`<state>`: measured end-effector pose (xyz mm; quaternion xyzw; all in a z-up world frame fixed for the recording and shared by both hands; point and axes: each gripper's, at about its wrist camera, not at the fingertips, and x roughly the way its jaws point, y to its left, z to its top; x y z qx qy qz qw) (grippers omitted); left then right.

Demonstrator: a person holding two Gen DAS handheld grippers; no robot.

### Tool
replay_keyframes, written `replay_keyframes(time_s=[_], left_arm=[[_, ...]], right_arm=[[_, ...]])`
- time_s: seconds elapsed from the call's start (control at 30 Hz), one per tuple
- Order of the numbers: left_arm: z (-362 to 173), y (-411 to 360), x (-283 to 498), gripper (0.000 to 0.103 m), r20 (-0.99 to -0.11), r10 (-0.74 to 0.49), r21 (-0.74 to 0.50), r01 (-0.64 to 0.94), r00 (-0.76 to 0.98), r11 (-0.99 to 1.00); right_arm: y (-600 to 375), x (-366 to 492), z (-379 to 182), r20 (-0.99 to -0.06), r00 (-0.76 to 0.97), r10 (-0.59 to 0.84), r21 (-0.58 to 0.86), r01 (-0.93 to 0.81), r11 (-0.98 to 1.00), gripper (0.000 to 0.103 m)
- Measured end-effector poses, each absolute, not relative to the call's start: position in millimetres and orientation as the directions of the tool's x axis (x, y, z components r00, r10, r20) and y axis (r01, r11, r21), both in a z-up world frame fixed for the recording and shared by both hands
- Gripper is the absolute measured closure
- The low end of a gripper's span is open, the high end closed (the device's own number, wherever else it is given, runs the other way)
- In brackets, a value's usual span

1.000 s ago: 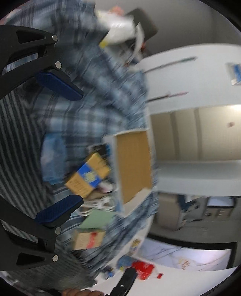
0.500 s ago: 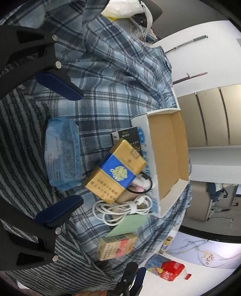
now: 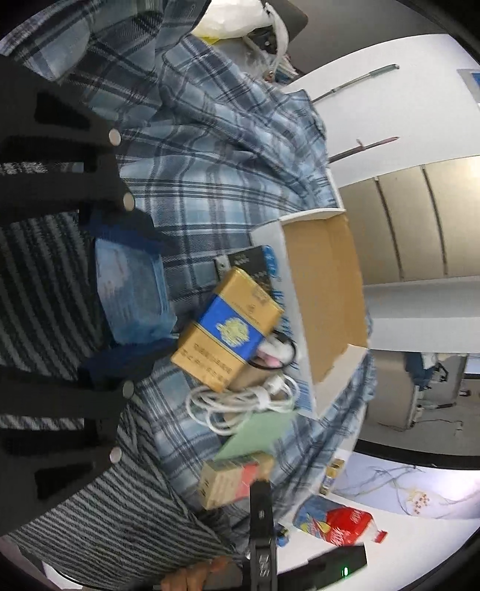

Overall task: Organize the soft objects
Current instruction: 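Lower the left tool to the light blue packet while the right tool reaches the red Liqun pack, then grasp the blue packet with the left tool while the right tool grasps the Liqun pack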

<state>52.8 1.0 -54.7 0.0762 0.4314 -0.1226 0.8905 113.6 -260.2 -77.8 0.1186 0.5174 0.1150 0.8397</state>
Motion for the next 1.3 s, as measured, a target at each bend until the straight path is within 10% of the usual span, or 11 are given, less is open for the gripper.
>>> replay_keyframes(time_s=[0.17, 0.43, 0.47, 0.57, 1.13, 1.3], left_arm=[[-37, -4, 38, 0.094, -0.739, -0.185, 0.026, 0.301, 0.648, 0.953], [-6, -9, 11, 0.098, -0.659, -0.170, 0.091, 0.302, 0.733, 0.949], [-6, -10, 10, 0.092, -0.662, -0.140, 0.115, 0.284, 0.736, 0.952], [-14, -9, 16, 0.000, -0.682, -0.066, 0.164, 0.240, 0.728, 0.957], [-78, 10, 65, 0.000, -0.833, -0.105, 0.064, 0.283, 0.544, 0.957], [-80, 8, 66, 0.025, -0.837, -0.100, 0.072, 0.289, 0.538, 0.955]], right_arm=[[-248, 121, -87, -0.886, 0.386, 0.255, 0.253, -0.057, 0.966, 0.021], [-231, 129, -96, -0.905, 0.388, 0.175, 0.165, -0.059, 0.984, 0.021], [-230, 130, -96, -0.905, 0.394, 0.162, 0.148, -0.064, 0.987, 0.021], [-226, 135, -97, -0.910, 0.388, 0.148, 0.128, -0.076, 0.989, 0.022], [-233, 125, -95, -0.918, 0.363, 0.161, 0.121, -0.130, 0.984, 0.034], [-227, 116, -97, -0.917, 0.374, 0.140, 0.092, -0.143, 0.985, 0.034]])
